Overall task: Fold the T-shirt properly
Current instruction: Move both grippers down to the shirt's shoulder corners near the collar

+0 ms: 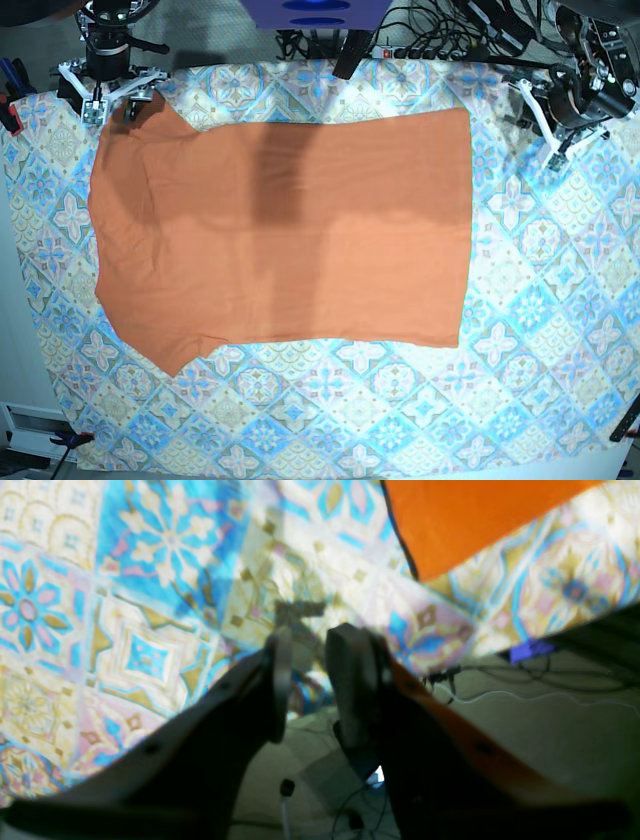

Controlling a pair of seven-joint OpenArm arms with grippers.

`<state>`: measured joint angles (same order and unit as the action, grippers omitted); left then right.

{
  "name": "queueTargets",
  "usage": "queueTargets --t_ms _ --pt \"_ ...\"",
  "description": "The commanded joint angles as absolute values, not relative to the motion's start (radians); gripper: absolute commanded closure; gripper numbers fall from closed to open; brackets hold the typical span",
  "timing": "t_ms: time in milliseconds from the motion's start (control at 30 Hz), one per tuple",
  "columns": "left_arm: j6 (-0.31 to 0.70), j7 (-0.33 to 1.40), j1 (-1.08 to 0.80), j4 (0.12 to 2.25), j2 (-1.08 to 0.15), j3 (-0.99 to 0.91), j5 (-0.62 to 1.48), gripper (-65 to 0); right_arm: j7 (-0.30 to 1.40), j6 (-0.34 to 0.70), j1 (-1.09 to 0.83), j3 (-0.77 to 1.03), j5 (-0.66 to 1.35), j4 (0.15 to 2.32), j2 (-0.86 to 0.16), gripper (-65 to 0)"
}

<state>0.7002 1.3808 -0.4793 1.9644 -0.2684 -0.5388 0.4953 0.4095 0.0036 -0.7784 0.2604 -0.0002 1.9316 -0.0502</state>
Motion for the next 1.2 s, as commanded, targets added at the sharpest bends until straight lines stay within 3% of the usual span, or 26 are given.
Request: queueTargets --t_ms 0,133,333,400,733,1033,1167 --pt "0.698 1.385 -0.481 1.977 -0.282 -0.547 0.501 -19.2 0.389 -0.002 -0.785 0.268 -0.004 1.946 -0.059 -42.9" --pt "0.698 1.388 -0.479 1.982 -0.282 -0.539 0.504 -25.6 0.389 -0.002 -0.785 0.268 -0.004 1.946 -0.059 -42.9" --pt "0.698 1.385 -0.486 1.982 -0.288 -0.475 0.504 -48.1 0.389 -0.002 -0.785 0.272 -0.004 1.945 -0.059 -43.0" --pt "0.698 1.383 -0.487 1.982 -0.285 -0.473 0.506 -52.0 0.389 -0.002 -0.782 0.269 -0.004 1.945 -0.061 -43.0" --pt "0.698 1.383 -0.486 1.966 -0.282 -0.483 0.504 -52.6 0.512 -0.002 -0.702 0.274 0.002 1.942 -0.061 -43.0" --pt "0.698 1.374 -0.374 1.593 -0.28 -0.481 0.506 -52.5 0.515 -0.002 -0.7 0.272 0.002 1.943 -0.059 -43.0" --pt "0.698 1.336 -0.369 1.581 -0.28 -0.479 0.501 -52.5 0.515 -0.002 -0.7 0.274 0.002 1.943 -0.059 -43.0"
